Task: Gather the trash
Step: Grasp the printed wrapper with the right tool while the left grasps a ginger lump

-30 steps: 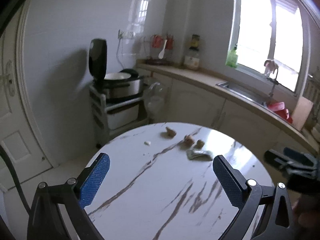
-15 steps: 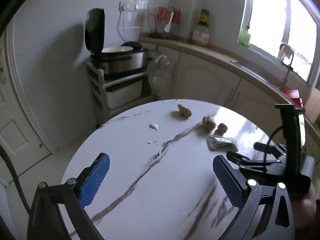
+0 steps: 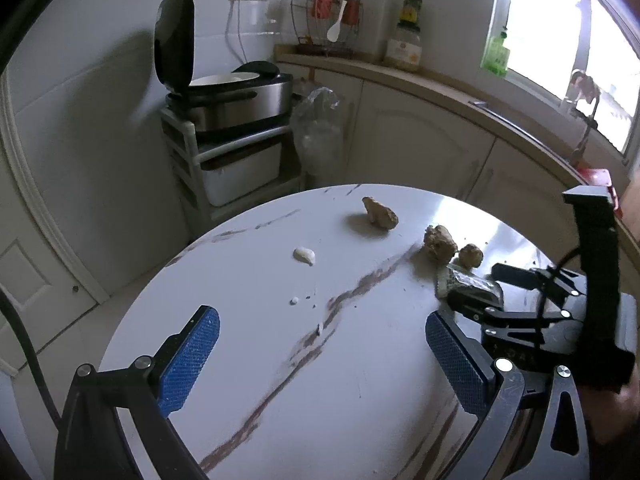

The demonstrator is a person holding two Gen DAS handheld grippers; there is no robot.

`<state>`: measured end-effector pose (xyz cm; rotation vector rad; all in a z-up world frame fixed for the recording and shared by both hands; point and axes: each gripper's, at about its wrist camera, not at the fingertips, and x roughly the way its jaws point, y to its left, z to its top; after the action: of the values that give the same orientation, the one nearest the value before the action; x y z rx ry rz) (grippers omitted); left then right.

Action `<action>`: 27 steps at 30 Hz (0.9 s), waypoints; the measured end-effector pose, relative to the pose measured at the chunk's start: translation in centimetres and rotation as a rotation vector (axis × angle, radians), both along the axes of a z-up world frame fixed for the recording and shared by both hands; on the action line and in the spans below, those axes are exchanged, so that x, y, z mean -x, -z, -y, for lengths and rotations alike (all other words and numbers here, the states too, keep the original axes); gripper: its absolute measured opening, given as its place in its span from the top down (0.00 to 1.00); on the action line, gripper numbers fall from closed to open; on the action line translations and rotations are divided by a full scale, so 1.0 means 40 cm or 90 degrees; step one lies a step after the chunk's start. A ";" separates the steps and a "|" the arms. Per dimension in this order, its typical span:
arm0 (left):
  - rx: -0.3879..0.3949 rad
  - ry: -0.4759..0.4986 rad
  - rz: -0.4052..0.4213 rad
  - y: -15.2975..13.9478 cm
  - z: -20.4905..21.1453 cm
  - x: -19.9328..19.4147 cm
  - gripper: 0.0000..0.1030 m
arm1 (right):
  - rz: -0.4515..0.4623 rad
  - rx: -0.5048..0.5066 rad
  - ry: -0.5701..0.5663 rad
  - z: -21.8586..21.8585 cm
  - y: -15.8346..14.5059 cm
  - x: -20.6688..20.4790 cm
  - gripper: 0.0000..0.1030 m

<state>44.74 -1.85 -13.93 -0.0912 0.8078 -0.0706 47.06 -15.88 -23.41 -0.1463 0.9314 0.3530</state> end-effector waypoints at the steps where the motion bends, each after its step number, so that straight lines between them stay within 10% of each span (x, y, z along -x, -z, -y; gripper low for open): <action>1: -0.002 0.001 -0.001 0.002 0.004 -0.014 0.01 | 0.003 -0.002 -0.005 -0.001 -0.003 0.002 0.41; 4: -0.008 0.008 0.001 0.011 0.019 -0.038 0.01 | 0.009 -0.007 -0.024 -0.011 -0.013 0.012 0.74; 8: -0.017 0.017 0.009 0.014 0.043 -0.063 0.01 | 0.010 -0.013 -0.042 -0.013 -0.013 0.017 0.85; 27: -0.050 0.087 -0.011 0.116 0.252 -0.242 0.03 | -0.017 -0.204 0.046 0.207 -0.032 0.046 0.89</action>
<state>54.43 -11.92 -18.56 0.0376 0.8332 -0.1678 45.22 -24.18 -22.14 0.1852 0.8918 0.4336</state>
